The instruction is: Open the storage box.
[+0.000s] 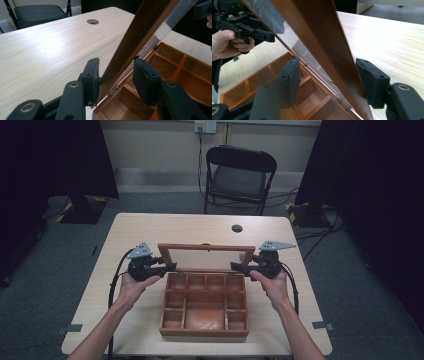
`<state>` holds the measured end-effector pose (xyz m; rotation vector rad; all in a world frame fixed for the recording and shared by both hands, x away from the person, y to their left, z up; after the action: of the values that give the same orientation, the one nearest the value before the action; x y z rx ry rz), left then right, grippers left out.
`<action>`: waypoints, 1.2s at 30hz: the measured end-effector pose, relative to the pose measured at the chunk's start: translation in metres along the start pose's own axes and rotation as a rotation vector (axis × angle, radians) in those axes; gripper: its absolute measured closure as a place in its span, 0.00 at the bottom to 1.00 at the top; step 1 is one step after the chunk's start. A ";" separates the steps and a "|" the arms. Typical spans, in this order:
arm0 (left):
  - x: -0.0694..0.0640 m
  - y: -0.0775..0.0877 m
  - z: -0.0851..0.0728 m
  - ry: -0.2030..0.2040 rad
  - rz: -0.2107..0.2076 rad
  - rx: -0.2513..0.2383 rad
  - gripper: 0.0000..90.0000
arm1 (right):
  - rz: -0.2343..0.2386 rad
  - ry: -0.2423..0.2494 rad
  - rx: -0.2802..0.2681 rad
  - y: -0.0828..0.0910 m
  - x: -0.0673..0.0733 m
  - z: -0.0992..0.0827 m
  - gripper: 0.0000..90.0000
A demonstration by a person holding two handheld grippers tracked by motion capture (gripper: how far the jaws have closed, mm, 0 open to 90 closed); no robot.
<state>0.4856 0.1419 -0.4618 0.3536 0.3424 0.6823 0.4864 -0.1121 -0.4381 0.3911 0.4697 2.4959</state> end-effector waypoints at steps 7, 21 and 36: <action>0.002 -0.002 0.000 0.030 -0.022 -0.013 0.64 | -0.002 -0.015 -0.010 -0.003 -0.005 -0.002 0.46; 0.009 -0.010 -0.005 0.051 -0.006 0.001 0.66 | -0.026 -0.024 0.017 -0.015 -0.017 -0.011 0.49; 0.015 -0.013 -0.005 0.072 0.009 -0.004 0.69 | -0.065 -0.014 0.035 -0.018 -0.026 -0.016 0.54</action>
<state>0.5020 0.1436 -0.4747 0.3273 0.4083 0.7061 0.5101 -0.1174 -0.4637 0.4002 0.5133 2.4241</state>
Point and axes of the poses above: each handheld gripper's, and its own axes: y roughly backward along the jaws, z roughly out of its top, x roughly to its left, the point moved 10 cm from there along -y, roughly forward along the jaws, and after that the axes turned 5 degrees about y, right-handed, at the moved point
